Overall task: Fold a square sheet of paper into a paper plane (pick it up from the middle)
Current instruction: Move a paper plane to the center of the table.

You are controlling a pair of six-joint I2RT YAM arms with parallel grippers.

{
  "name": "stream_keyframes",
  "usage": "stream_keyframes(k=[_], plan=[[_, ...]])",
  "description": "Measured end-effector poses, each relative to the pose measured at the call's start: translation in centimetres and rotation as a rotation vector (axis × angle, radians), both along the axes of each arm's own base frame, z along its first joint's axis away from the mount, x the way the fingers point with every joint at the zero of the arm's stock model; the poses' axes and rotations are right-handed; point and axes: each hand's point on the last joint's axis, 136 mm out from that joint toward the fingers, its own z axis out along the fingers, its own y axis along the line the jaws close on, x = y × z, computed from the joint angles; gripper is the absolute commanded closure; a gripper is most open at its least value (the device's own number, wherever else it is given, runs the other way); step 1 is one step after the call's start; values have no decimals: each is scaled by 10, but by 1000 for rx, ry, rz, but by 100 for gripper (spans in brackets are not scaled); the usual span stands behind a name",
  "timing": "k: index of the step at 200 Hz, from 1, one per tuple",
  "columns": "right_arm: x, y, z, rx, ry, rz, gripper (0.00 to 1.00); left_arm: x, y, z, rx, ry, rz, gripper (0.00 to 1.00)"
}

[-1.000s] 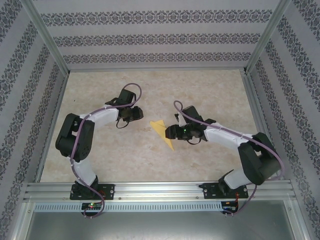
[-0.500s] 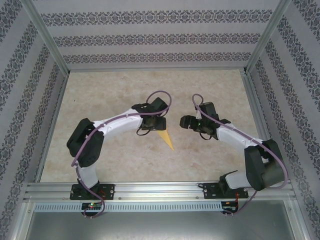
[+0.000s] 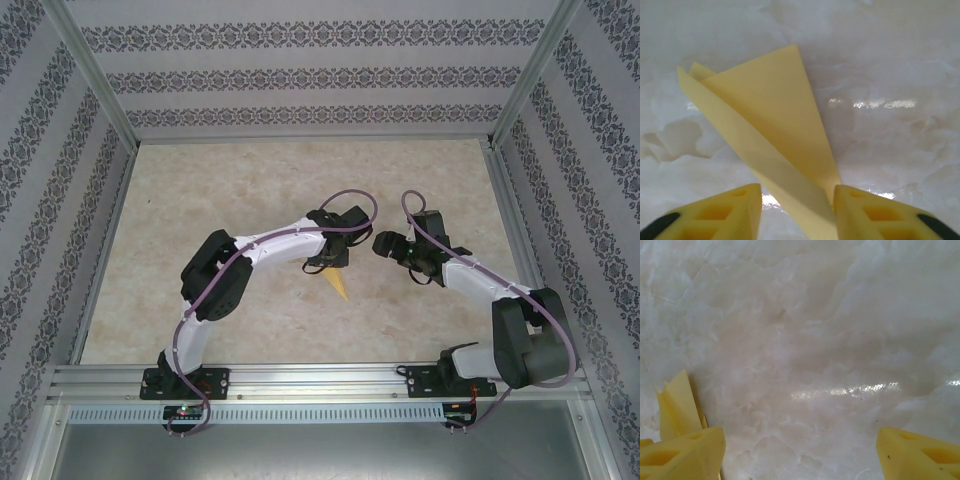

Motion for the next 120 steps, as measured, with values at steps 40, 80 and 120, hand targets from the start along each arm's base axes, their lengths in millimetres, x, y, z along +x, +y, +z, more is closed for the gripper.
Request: stream_keyframes(k=[40, 80, 120], plan=[[0, 3, 1, 14, -2, 7, 21, -2, 4, -2, 9, 3, 17, 75], [0, 3, 1, 14, -1, 7, 22, -9, 13, 0, 11, 8, 35, 75], [-1, 3, -4, 13, 15, 9, 22, -14, 20, 2, -5, 5, 74, 60]])
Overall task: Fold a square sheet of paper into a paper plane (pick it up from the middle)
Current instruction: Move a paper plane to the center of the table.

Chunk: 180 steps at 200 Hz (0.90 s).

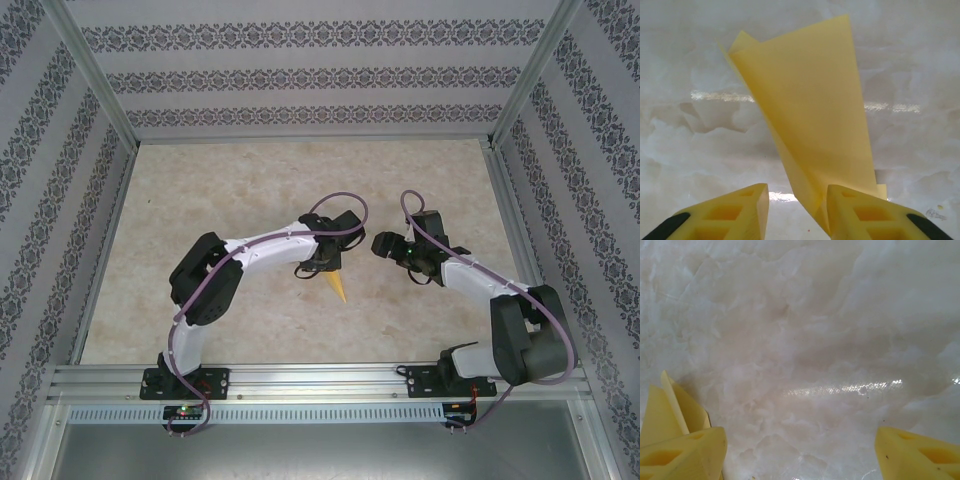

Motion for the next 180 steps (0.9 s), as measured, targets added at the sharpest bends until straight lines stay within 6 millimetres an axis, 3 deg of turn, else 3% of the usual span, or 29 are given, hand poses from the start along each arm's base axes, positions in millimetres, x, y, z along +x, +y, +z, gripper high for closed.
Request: stream_keyframes(k=[37, 100, 119, 146, 180], plan=[[0, 1, -1, 6, 5, -3, 22, 0, 1, -4, -12, -7, 27, 59], [0, 1, -1, 14, 7, -6, 23, 2, -1, -6, -35, -18, 60, 94], [2, 4, 1, 27, -1, 1, 24, 2, -1, -5, -44, -28, 63, 99], [2, 8, 9, 52, -29, 15, 24, 4, -6, 11, -114, -65, 47, 100], [-1, 14, 27, 67, -80, 55, 24, 9, -17, 44, -339, -120, -1, 100]])
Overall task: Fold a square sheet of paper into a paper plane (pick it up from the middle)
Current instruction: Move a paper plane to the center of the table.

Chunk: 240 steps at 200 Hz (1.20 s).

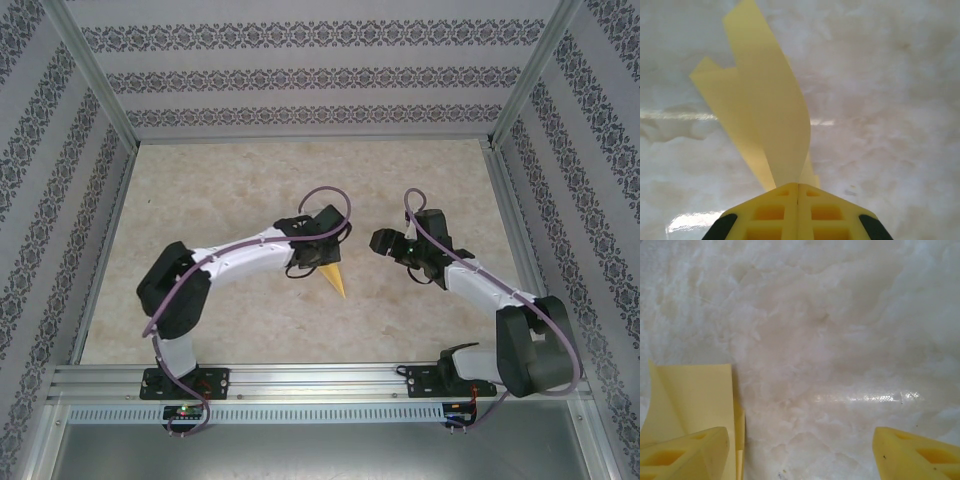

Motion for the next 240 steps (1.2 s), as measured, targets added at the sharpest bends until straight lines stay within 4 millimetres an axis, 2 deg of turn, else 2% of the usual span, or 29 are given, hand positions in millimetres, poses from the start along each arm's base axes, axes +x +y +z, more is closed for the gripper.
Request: stream_keyframes(k=[19, 51, 78, 94, 127, 141, 160, 174, 206, 240], plan=[[-3, 5, 10, 1, -13, 26, 24, 8, 0, 8, -127, -26, -16, 100], [-4, 17, 26, 2, -24, 63, 24, 18, 1, -2, -261, -29, -40, 100], [-12, 33, 29, 5, -14, 104, 23, 18, 0, -3, -323, -45, -67, 100], [-16, 39, 28, 6, -5, 112, 22, 15, 0, 8, -343, -73, -91, 100], [-17, 41, 32, 20, -4, 84, 21, 20, 0, 55, -399, -197, -125, 100], [-17, 43, 34, 24, -5, 75, 21, 27, 0, 61, -422, -232, -121, 100], [-20, 51, 36, 32, -7, 83, 25, 33, 6, 46, -425, -228, -105, 100], [-21, 57, 35, 37, -2, 88, 28, 35, 12, 22, -407, -199, -86, 100], [-21, 69, 21, 32, 40, 94, 43, 29, 20, -27, -387, -128, -54, 100], [-20, 83, 9, 22, 85, 116, 58, 21, 26, -53, -384, -86, -31, 100]])
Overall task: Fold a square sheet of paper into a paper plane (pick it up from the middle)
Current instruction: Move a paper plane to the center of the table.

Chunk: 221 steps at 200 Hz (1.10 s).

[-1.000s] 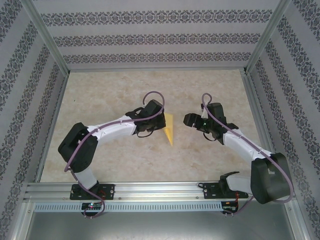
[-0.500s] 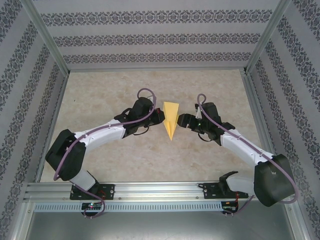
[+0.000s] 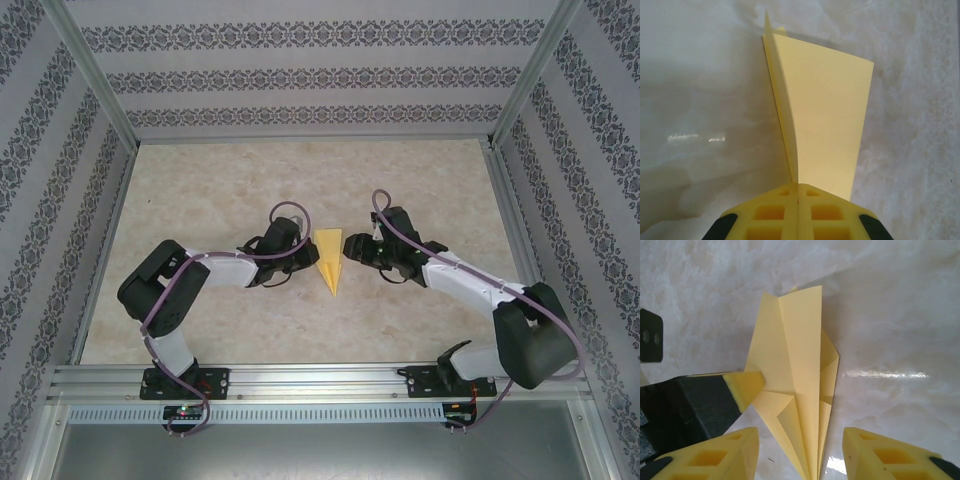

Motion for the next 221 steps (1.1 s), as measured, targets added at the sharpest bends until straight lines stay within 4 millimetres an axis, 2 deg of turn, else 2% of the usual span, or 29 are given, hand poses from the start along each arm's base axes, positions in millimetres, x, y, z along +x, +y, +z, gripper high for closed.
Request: stream_keyframes(k=[43, 72, 100, 136, 221], plan=[[1, 30, -7, -30, 14, 82, 63, -9, 19, -17, 34, 28, 51, 100], [1, 51, -10, -71, 7, 151, 64, -8, 23, -15, 41, 18, 65, 100], [-3, 63, -16, -109, 11, 208, 64, -7, 25, -13, 43, 8, 74, 100], [-10, 71, -23, -162, 18, 262, 62, -8, 25, -13, 45, 11, 73, 100], [-13, 68, -47, -237, 66, 298, 58, -8, 25, -14, 46, 12, 73, 100]])
